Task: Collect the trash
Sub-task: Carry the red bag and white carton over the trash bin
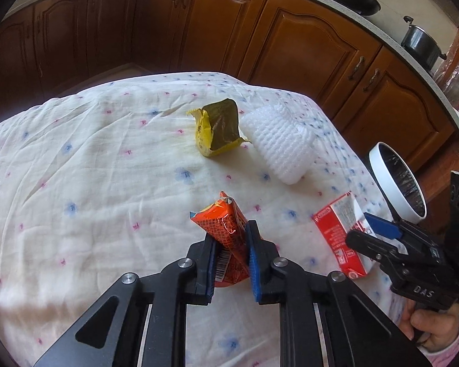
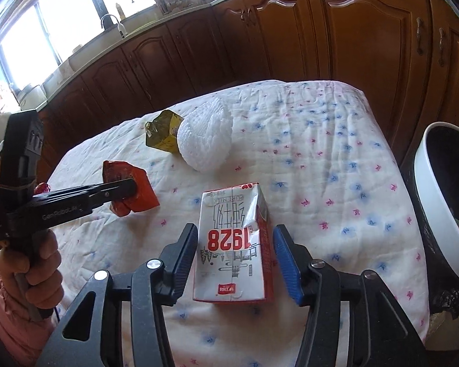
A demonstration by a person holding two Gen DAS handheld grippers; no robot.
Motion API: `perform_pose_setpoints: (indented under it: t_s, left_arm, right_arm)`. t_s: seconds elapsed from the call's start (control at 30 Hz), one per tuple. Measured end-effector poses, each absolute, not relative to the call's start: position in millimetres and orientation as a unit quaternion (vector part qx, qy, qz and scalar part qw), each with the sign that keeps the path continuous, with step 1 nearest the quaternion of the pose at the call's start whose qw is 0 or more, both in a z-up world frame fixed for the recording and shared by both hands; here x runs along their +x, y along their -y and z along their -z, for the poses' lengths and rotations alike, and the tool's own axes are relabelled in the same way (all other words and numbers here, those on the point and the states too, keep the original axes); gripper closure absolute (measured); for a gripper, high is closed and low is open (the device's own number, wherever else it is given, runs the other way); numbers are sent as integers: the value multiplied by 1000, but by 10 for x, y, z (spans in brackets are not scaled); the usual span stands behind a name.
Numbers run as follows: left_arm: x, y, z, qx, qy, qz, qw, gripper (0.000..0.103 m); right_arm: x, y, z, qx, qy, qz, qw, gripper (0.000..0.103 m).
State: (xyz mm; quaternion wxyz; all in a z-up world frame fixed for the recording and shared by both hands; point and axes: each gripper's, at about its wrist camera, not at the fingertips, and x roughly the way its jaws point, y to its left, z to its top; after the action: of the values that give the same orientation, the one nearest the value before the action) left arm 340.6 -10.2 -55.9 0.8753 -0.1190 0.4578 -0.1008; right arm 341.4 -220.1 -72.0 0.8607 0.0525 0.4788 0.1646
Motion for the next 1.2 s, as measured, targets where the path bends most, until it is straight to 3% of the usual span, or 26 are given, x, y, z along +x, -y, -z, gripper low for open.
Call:
perform_pose_setpoints:
  t_s: [0.1, 0.23, 1.2]
  left_arm:
    - [3306, 150, 514, -121, -457, 112, 874, 87]
    - [3213, 271, 405, -117, -450, 130, 876, 87]
    - [3410, 1973, -70, -27, -415, 288, 863, 87]
  right_arm:
    - [3429, 2217, 775, 55, -485, -163, 858, 48]
    - [3331, 2278, 719, 57, -475, -163, 863, 57]
    - [2500, 4122, 109, 188, -378, -19, 906, 58]
